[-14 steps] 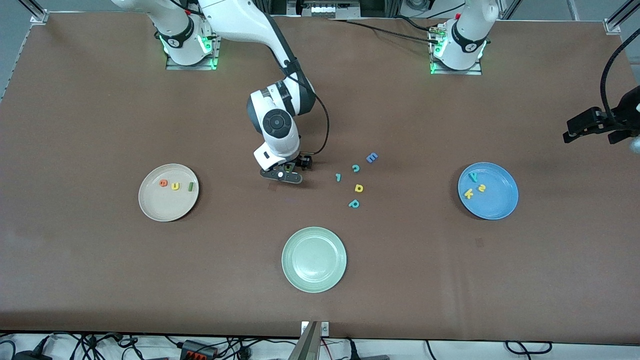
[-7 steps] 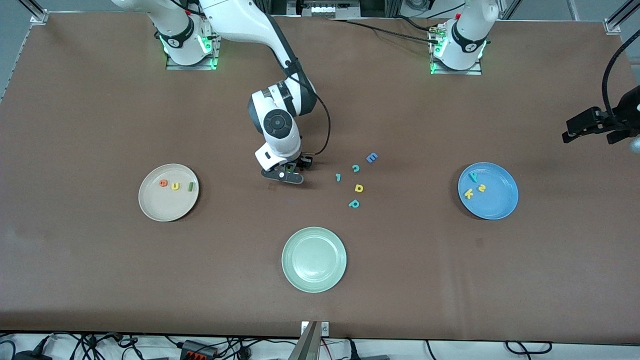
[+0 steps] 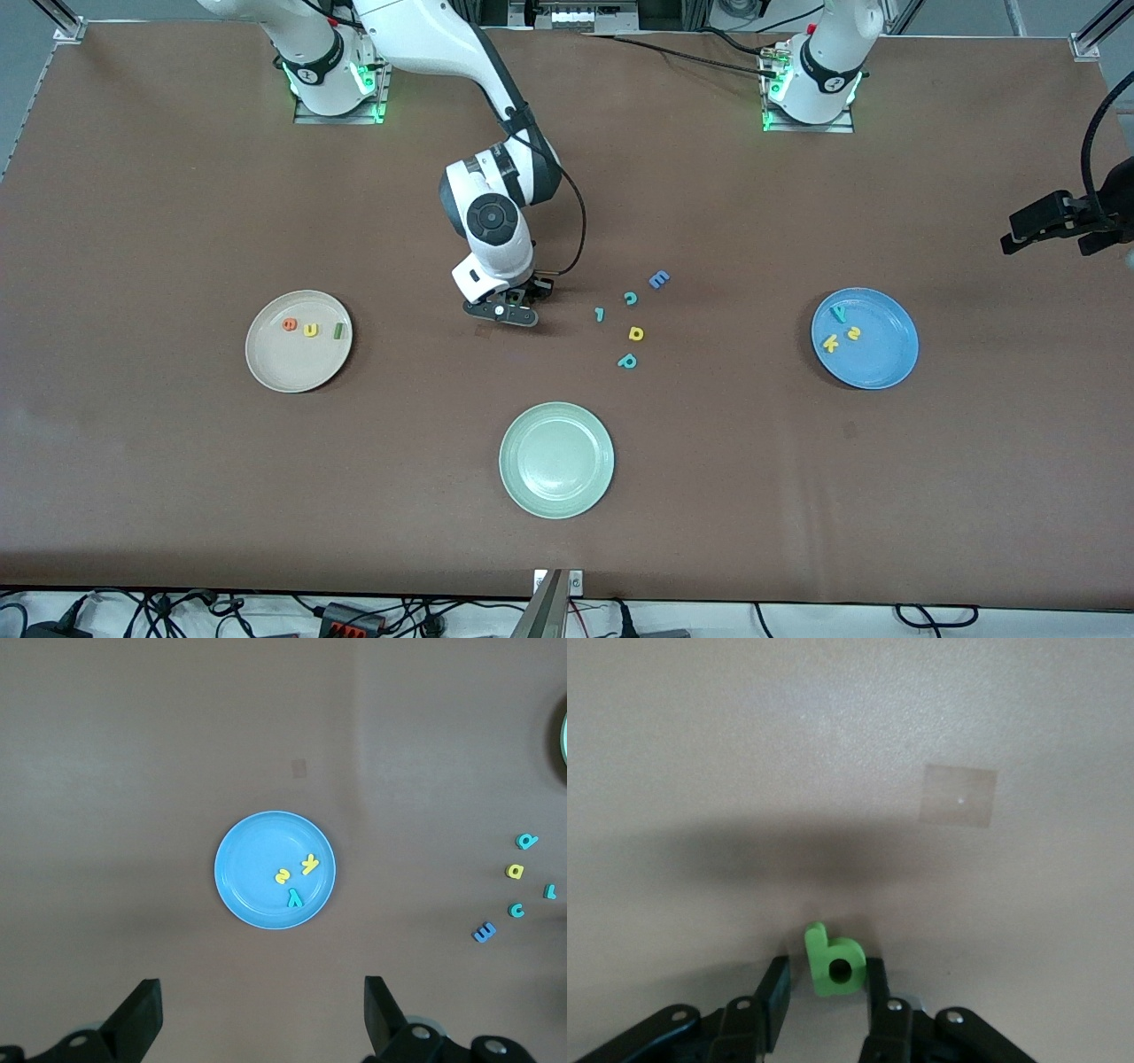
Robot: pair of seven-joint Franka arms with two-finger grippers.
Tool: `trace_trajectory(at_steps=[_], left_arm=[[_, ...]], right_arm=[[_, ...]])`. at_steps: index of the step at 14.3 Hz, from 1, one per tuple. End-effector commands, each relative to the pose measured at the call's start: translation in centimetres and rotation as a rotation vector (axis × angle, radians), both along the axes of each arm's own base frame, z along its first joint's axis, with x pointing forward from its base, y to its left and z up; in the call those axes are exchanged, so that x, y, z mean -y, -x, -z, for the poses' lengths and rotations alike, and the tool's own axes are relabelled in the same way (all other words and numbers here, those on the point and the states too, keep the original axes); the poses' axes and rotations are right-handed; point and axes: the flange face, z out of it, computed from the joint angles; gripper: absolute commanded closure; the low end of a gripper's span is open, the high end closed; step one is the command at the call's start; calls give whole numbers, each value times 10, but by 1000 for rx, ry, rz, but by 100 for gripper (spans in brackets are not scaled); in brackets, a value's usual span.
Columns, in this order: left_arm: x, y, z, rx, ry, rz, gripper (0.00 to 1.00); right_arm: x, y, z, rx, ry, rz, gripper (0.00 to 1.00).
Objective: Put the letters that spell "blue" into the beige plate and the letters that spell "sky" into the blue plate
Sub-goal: 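Carry the green b to the beige plate and open the right gripper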
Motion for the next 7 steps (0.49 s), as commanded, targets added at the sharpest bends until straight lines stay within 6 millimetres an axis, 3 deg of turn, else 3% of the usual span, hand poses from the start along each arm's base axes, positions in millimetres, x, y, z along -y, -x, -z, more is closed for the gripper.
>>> trace_trajectory(at_steps=[1, 3, 7], left_arm=[[-2, -6, -4, 15, 20, 0, 0], [-2, -6, -4, 19, 21, -1, 0], [-2, -5, -5, 19, 21, -1, 0]], right_arm=[[5, -4, 5, -3, 3, 5, 73], [5, -4, 6, -3, 4, 6, 87], [2, -9, -3, 11, -8, 5, 94]])
